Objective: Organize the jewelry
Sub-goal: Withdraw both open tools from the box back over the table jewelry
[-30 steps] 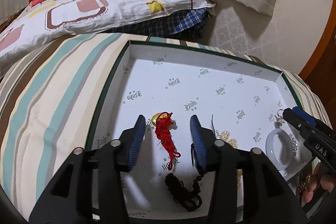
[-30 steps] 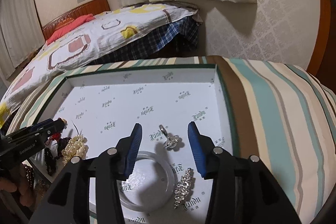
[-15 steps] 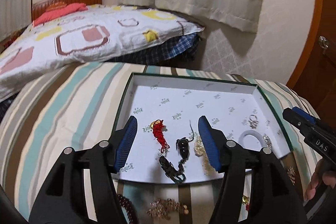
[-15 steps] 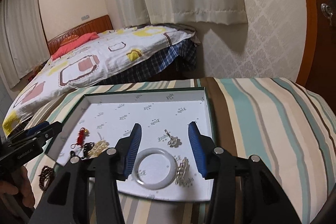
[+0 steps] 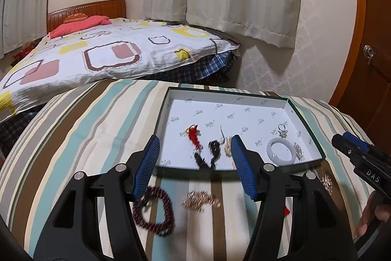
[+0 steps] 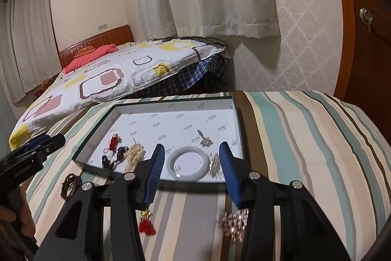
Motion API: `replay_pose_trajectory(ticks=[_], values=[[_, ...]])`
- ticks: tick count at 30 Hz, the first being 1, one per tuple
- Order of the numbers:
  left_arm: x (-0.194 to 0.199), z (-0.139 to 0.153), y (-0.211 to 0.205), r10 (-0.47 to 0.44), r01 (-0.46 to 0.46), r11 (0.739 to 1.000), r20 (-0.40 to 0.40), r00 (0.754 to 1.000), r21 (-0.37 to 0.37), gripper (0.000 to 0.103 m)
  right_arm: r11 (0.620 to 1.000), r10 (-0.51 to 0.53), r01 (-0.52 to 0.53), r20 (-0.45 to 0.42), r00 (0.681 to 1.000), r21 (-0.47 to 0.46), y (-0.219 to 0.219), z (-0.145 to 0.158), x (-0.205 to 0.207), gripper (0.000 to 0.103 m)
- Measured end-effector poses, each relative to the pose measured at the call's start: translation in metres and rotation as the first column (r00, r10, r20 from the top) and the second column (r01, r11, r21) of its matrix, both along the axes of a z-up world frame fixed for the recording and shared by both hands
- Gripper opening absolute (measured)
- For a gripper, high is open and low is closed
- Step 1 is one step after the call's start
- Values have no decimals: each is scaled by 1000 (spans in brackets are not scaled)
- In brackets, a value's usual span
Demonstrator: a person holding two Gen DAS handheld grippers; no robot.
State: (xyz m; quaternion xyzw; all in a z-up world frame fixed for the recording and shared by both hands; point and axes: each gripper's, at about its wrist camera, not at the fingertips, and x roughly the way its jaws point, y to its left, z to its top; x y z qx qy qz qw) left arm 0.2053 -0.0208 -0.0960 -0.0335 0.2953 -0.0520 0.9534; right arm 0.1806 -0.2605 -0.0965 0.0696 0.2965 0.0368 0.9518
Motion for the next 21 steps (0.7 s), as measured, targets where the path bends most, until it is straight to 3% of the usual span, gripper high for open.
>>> replay_pose_trajectory(ticks=[13,21], values=[[-39,-15,38,64,-65,998,-38,997,-7,59,999,50,-50,-46,998,0,30,-24,-28,46],[-32,-36,56,110,-111,994,-97,989,-3,59,993,115,-117,-139,984,-11,56,-51,-17,46]])
